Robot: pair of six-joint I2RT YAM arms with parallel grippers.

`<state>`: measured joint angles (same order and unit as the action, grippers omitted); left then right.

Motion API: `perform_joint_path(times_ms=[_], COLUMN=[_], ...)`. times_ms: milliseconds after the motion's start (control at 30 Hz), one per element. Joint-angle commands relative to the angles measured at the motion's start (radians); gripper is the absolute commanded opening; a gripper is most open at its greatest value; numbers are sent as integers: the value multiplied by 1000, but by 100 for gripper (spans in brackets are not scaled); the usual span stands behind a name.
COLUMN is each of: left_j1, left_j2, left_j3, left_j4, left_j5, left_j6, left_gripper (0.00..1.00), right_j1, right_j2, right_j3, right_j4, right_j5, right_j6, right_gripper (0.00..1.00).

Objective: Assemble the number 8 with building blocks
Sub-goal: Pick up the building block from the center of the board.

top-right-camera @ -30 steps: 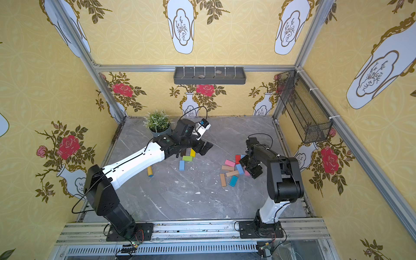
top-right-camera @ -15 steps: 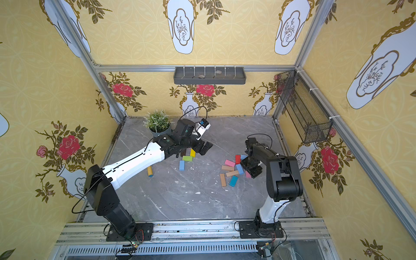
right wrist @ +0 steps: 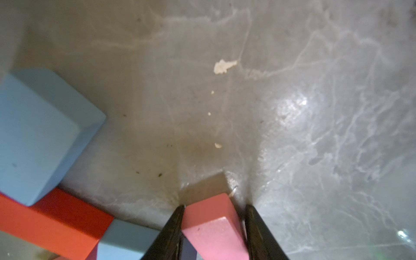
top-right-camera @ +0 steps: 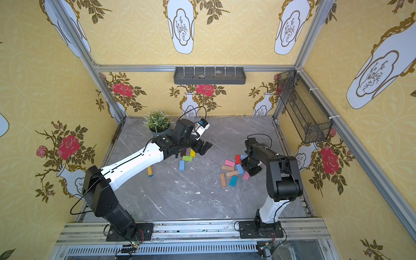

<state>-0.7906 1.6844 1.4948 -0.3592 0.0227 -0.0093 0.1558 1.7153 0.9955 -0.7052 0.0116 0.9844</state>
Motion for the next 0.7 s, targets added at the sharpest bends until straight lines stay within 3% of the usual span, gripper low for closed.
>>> perform_joint_path(times_ms=[0,300,667], left_j1=[1,1,1], left_j2=[-2,-6,-73], left_j3=[-9,-11,-67], left_j4=[22,27,86], left_j5=[-9,-13,-18], left_j6=[1,-1,-28], left_gripper=[100,100,100], right_j1=[2,2,40], right_j2=[-6,-29,-134], right_j3=[4,6,16], right_j4=[13,3,-17], right_j5=[5,48,95], right_j6=[-14,-35,-94], right_gripper=[40,30,25])
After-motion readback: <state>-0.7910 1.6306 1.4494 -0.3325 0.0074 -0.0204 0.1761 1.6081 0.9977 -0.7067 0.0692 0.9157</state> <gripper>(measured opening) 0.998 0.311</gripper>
